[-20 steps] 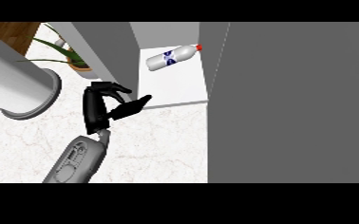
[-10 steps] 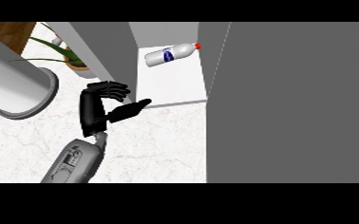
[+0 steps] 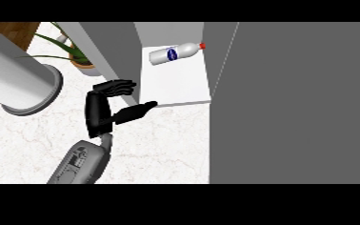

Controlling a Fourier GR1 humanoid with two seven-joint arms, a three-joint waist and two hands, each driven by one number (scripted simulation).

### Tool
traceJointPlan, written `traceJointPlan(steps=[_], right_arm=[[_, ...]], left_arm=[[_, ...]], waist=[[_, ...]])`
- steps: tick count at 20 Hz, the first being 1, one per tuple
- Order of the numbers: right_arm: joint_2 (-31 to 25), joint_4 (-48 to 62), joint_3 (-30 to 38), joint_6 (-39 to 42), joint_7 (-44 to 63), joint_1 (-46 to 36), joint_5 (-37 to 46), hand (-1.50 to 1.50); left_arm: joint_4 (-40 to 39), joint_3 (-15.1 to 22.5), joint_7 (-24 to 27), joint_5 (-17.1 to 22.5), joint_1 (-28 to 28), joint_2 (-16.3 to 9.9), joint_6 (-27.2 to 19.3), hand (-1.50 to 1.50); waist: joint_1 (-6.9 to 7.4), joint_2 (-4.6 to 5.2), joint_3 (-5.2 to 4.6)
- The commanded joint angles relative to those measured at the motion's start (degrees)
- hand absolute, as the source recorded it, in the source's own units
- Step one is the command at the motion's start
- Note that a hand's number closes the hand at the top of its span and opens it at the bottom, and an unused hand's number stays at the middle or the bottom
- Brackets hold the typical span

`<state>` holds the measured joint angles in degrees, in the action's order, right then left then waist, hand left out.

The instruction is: Pick up the bottled water, place it into the cabinet and close the cabinet

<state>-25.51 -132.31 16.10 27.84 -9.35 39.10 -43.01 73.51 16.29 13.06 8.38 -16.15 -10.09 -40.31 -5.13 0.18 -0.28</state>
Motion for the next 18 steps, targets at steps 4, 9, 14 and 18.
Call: traceJointPlan(steps=[4, 9, 14, 18], right_arm=[[0.1, -3.7, 0.4, -2.7, 1.7, 0.3, 0.9, -1.50], [0.9, -6.9, 1.5, -4.1, 2.5, 2.9, -1.0, -1.50], [1.5, -9.2, 2.6, -6.2, 5.1, 2.8, -1.4, -1.50], [4.1, -9.4, 4.7, -4.6, 4.6, 5.7, -1.2, -1.50]], left_arm=[[1.0, 4.3, 0.5, 3.0, -11.5, 8.8, 6.2, -1.50], [2.0, 6.1, 3.1, 5.7, -7.0, 9.8, 10.2, -1.50], [5.8, 13.5, 6.4, 10.7, -3.4, 10.0, 8.5, -1.50], [5.6, 13.4, 13.8, 13.1, 3.3, 10.1, 12.5, -1.50]], waist=[[-0.42, 0.19, 0.06], [1.26, -0.13, 0.05], [4.05, -0.21, 0.17], [4.26, -0.26, 0.20]])
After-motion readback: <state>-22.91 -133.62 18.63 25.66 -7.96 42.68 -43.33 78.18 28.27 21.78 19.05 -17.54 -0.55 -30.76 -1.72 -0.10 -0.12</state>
